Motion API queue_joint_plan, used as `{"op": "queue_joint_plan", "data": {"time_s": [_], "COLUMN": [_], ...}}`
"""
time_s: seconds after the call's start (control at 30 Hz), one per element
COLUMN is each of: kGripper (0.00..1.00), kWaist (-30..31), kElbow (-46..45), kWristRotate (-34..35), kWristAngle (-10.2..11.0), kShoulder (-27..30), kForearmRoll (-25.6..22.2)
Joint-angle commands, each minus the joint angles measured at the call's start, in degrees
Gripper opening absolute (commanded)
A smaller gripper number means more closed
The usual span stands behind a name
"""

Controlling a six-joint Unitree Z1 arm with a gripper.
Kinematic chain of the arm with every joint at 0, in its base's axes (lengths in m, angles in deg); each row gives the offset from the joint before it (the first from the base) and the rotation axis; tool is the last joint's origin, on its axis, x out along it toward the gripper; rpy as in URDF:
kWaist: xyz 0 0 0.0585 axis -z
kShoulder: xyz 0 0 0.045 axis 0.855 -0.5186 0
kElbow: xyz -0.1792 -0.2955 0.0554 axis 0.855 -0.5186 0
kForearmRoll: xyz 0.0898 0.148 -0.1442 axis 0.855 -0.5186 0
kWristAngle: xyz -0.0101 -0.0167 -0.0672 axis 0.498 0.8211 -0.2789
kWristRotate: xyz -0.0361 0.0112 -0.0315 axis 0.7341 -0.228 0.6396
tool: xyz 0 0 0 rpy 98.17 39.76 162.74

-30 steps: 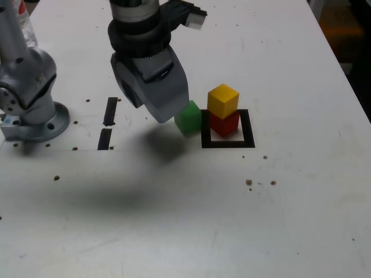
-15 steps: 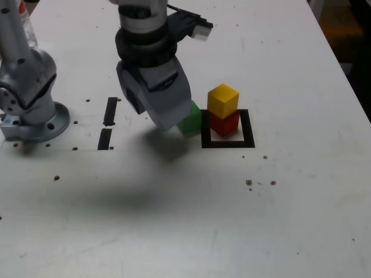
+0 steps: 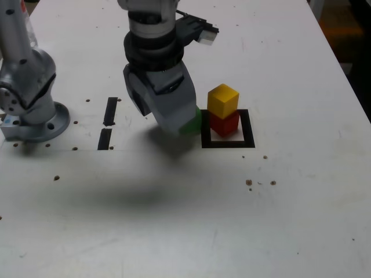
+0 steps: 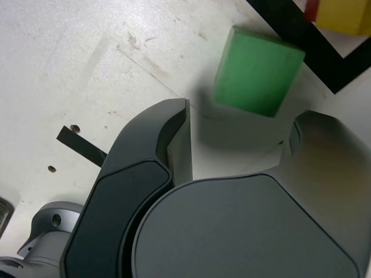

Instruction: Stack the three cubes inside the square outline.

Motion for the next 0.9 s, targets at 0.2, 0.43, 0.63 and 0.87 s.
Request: {"op": "queue_joint_plan", "data": {"time_s": [0.2,0.43,0.63,0.87], "kGripper": [0.66,0.66,0.53,0.27], "kWaist": [-0.4,-0.4,-1.2,-1.4], "kElbow": [2.2,3.1,2.5,1.9], "kWristRotate": [-1.0,-1.1,-1.0,-0.3], "kWristAngle": [-0.2,0.1,0.1,-0.8], "kShoulder": [-2.8,-4.3,-4.9,-4.7], "kForearmRoll": [0.0,0.1,0.6,1.9]}}
